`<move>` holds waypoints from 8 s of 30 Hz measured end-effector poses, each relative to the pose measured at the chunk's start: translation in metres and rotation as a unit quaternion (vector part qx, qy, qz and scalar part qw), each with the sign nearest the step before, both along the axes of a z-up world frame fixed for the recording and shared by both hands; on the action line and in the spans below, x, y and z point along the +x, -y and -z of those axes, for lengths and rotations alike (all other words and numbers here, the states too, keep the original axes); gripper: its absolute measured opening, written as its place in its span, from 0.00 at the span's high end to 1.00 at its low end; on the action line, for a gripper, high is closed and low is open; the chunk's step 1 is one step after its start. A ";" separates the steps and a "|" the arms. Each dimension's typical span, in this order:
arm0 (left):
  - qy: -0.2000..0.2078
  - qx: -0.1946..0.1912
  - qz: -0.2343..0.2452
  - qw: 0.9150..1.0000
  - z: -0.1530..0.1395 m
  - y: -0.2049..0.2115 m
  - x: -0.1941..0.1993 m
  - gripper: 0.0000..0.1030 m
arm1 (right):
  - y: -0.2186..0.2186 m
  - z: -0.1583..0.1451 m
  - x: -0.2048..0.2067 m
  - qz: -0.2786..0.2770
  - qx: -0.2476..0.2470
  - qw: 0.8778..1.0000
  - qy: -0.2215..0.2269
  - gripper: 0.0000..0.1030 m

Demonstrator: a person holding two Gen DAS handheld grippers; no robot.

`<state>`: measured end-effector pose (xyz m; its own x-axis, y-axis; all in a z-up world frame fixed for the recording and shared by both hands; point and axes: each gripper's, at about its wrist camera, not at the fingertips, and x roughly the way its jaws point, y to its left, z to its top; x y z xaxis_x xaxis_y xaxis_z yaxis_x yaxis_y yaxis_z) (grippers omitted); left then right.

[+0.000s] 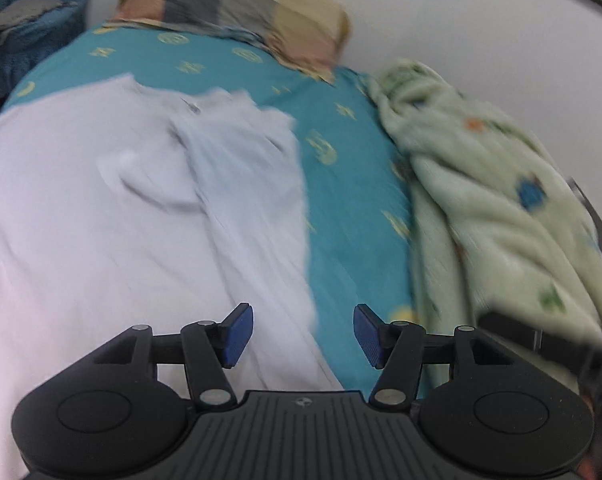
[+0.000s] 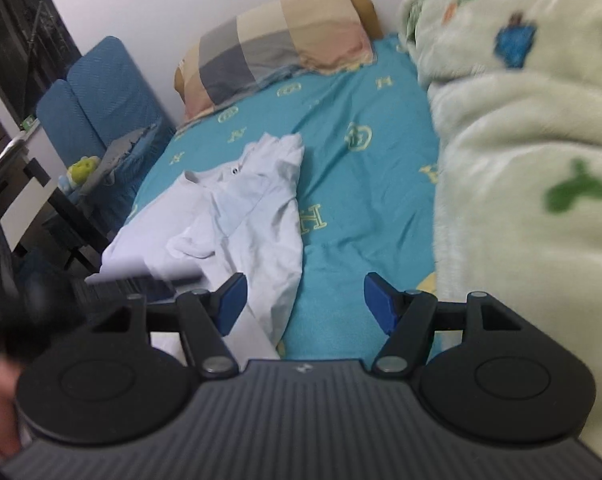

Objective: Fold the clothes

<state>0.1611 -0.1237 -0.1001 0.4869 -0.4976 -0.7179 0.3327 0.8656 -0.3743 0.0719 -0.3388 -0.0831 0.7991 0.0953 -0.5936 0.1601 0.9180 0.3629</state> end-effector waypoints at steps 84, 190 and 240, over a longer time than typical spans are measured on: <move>-0.048 -0.094 -0.110 0.988 -0.023 -0.220 -0.125 0.49 | -0.182 0.024 -0.068 -0.415 -0.217 0.865 -0.180 0.84; -0.187 0.105 -0.029 0.976 0.027 -0.294 -0.068 0.77 | -0.080 0.032 -0.036 -0.070 0.055 0.996 -0.009 0.28; -0.125 0.188 0.130 0.965 0.014 -0.134 -0.156 0.69 | -0.086 0.066 -0.028 -0.090 0.043 0.987 -0.129 0.28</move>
<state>0.0056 0.0104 -0.1143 0.1677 -0.2611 -0.9506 0.4968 0.8553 -0.1472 0.0441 -0.2526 -0.1492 0.5885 0.2801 -0.7584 0.0951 0.9076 0.4089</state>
